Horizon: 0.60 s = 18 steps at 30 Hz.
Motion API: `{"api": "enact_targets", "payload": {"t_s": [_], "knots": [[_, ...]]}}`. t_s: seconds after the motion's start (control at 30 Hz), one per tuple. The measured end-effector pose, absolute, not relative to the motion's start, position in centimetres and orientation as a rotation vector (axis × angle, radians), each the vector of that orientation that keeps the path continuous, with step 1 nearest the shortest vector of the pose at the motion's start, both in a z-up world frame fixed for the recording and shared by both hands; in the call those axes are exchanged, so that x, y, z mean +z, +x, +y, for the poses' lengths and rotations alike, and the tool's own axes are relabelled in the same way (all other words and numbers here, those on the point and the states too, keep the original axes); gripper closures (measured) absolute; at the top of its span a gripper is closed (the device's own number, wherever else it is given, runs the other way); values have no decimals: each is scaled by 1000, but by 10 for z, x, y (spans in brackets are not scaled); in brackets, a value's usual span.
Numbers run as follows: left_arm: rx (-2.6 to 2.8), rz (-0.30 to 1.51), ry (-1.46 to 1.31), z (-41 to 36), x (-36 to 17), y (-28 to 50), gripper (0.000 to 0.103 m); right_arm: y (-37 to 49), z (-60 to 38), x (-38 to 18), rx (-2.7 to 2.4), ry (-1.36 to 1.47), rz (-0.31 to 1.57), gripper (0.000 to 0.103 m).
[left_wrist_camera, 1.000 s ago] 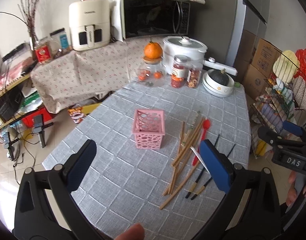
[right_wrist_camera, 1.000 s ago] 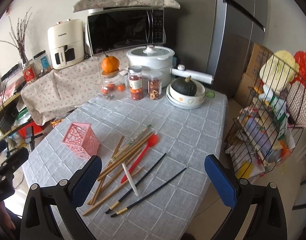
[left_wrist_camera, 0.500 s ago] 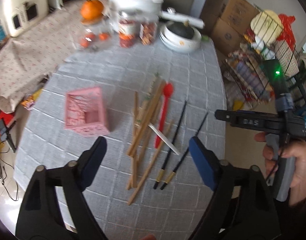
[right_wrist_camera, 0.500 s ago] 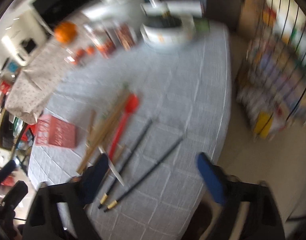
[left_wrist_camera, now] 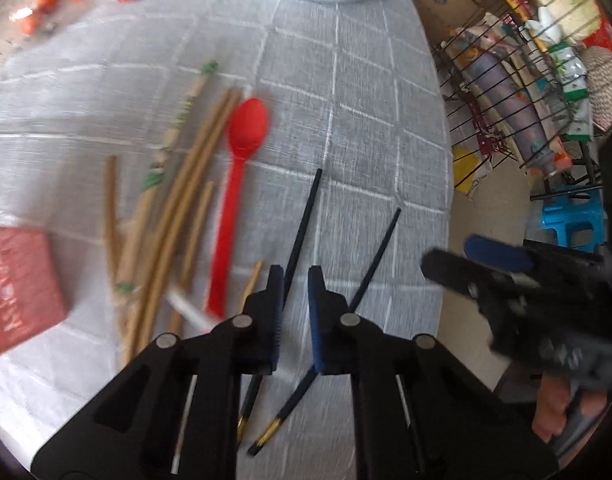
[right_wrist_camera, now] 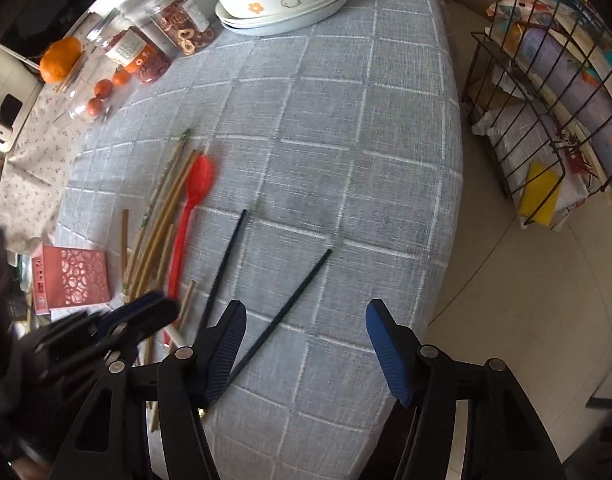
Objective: Organize utensils
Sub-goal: 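Grasp a black chopstick with the left tool while the right tool grasps another black chopstick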
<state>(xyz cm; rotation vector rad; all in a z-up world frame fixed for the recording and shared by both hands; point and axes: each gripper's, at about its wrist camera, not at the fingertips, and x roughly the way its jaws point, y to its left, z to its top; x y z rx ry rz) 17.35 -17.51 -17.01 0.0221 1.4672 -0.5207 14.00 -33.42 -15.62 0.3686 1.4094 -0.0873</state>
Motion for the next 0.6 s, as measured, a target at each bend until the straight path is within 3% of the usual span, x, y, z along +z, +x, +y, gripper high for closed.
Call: {"api": "enact_targets", "payload": {"t_s": [0.27, 0.6], "knots": [[-500, 1485, 83, -196, -193, 179, 90, 141, -346, -170, -93, 398, 1445, 40], [-461, 1366, 160, -182, -159, 151, 97, 147, -338, -184, -73, 409, 1480, 42]]}}
